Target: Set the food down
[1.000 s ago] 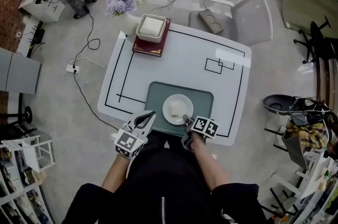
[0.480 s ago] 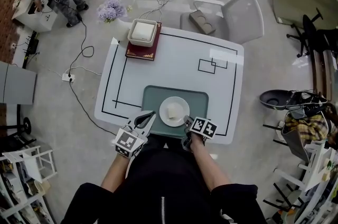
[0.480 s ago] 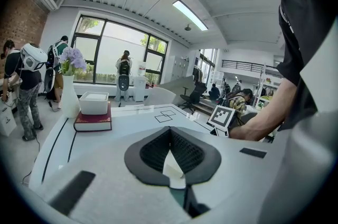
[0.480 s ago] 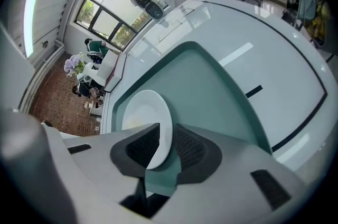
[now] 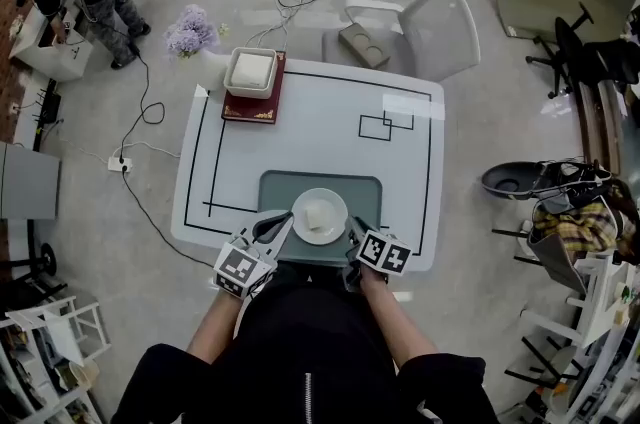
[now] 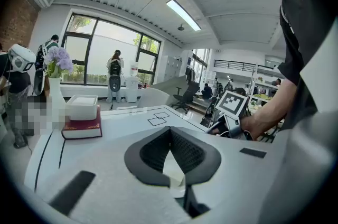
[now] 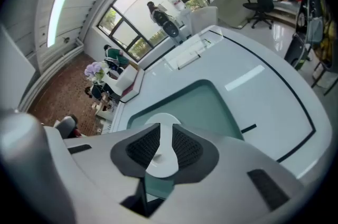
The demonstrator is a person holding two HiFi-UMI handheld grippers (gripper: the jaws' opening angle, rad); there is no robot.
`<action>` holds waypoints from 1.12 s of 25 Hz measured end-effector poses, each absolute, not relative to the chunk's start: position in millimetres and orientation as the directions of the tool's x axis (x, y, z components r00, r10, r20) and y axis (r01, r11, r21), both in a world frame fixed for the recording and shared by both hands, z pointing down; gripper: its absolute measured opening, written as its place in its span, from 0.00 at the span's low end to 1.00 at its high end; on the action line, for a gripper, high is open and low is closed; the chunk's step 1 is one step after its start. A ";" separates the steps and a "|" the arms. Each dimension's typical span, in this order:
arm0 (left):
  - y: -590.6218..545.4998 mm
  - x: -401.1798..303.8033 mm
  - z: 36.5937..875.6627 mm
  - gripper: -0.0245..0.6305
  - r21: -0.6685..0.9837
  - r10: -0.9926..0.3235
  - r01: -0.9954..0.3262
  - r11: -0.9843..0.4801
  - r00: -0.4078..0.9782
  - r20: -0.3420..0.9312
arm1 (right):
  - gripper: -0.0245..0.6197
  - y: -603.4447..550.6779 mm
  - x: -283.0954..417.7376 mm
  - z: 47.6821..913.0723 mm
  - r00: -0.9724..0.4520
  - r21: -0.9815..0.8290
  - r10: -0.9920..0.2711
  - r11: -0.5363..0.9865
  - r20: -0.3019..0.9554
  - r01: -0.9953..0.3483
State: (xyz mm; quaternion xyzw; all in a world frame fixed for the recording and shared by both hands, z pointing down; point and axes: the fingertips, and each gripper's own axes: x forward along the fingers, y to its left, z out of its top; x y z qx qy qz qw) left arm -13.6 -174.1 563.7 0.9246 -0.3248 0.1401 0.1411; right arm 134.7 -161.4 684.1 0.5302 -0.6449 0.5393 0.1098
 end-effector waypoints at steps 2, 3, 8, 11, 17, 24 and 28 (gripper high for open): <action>-175.0 -9.3 558.8 0.05 0.165 -0.553 -0.629 -0.760 0.758 0.345 | 0.15 -166.7 127.3 656.3 -0.440 -0.589 -0.608 -0.058 0.661 -0.806; -174.9 -7.4 555.7 0.05 0.162 -0.547 -0.623 -0.766 0.762 0.346 | 0.14 -169.1 124.0 641.0 -0.446 -0.579 -0.631 -0.007 0.635 -0.815; -166.7 -1.6 550.1 0.05 0.153 -0.513 -0.586 -0.796 0.787 0.342 | 0.10 -170.1 114.1 574.2 -0.443 -0.450 -0.722 0.202 0.532 -0.870; -162.1 1.2 545.6 0.05 0.149 -0.505 -0.573 -0.806 0.797 0.332 | 0.09 -166.6 112.2 544.0 -0.435 -0.358 -0.767 0.285 0.472 -0.889; -152.9 8.6 522.8 0.05 0.169 -0.511 -0.569 -0.805 0.809 0.291 | 0.05 -156.2 107.5 504.5 -0.462 -0.217 -0.796 0.408 0.390 -0.887; -142.6 8.5 522.1 0.05 0.177 -0.513 -0.575 -0.799 0.805 0.296 | 0.05 -146.1 105.0 507.5 -0.507 -0.157 -0.759 0.489 0.409 -0.858; -139.5 5.3 525.0 0.05 0.182 -0.513 -0.578 -0.796 0.803 0.304 | 0.05 -149.3 103.3 511.8 -0.516 -0.165 -0.747 0.496 0.420 -0.853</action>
